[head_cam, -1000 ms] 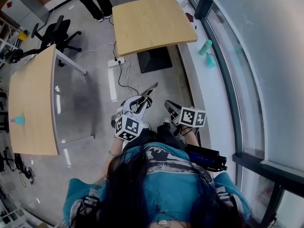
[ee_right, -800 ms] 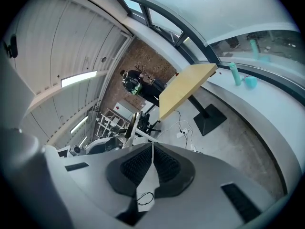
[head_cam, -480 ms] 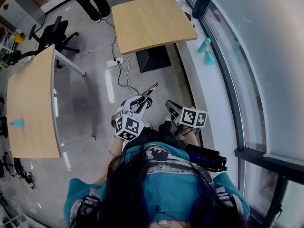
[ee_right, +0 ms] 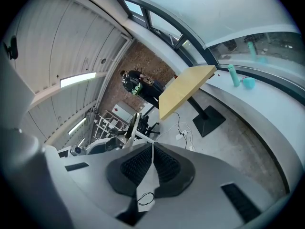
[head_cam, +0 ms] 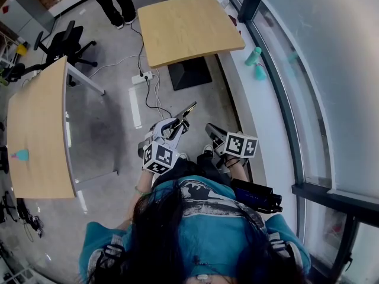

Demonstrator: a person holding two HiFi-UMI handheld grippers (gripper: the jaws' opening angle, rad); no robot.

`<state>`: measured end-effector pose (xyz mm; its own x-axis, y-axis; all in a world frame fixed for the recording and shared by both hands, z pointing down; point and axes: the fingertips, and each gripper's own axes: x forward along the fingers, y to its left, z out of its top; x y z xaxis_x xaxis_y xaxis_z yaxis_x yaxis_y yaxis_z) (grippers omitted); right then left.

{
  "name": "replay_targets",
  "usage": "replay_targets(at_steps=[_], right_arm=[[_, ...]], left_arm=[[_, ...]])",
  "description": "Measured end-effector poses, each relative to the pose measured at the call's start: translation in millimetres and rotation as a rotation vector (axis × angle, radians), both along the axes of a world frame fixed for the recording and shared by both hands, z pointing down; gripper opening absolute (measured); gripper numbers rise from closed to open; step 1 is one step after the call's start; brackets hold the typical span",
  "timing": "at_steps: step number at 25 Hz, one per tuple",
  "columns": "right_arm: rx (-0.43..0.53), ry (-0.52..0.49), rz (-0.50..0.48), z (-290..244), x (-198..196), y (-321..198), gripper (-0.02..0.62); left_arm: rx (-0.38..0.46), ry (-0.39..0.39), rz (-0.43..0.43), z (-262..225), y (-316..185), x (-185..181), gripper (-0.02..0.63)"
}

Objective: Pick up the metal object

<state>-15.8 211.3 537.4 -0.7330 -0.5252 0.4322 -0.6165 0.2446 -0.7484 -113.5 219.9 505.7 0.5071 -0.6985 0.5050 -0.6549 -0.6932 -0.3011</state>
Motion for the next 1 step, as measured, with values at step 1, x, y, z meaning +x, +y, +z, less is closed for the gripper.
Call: replay_targets(at_steps=[1], right_arm=[[0.001,0.0,0.001,0.0,1.0,-0.3,0.02]], left_arm=[[0.002,0.0,0.001,-0.1,-0.4,1.0,0.086]])
